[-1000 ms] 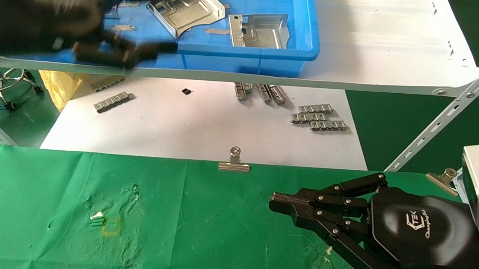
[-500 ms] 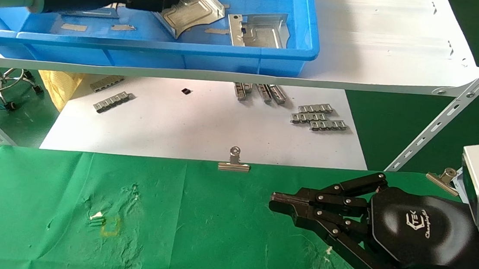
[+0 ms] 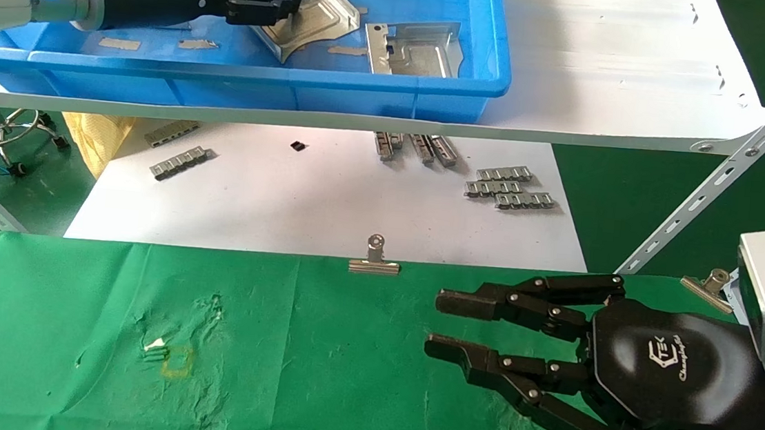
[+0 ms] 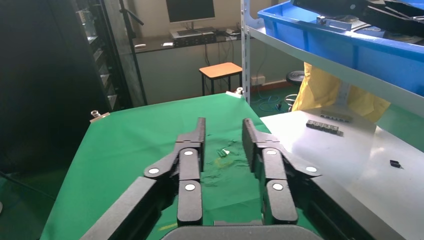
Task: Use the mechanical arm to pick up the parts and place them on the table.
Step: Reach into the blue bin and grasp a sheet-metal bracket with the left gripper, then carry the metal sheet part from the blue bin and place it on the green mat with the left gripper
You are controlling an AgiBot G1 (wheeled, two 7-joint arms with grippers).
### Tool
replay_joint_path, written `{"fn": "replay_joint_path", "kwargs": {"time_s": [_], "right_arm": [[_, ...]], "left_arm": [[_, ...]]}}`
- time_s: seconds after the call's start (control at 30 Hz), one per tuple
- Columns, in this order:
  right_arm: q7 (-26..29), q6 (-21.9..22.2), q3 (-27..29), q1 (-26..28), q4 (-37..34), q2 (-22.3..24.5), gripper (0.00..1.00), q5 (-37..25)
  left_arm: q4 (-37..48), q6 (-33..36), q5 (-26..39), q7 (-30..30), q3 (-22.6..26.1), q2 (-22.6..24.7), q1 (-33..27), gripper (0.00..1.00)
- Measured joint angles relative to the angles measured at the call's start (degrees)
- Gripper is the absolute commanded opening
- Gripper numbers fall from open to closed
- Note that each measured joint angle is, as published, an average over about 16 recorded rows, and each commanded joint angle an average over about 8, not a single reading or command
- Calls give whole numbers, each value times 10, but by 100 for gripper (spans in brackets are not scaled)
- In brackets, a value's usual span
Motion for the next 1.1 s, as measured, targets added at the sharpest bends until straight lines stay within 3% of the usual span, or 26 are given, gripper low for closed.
{"fn": "replay_joint_path", "kwargs": {"time_s": [0.63,0.87,1.1], "right_arm": [[0,0,0,0,0,0,100,0],[0,0,0,0,0,0,100,0],[0,0,0,0,0,0,100,0]], "left_arm": [[13,3,-25,37,-18,0,2,0],[4,58,-43,55,-29,-20,-4,0],[-10,167,-65,76,-43,-57,-9,0]]}}
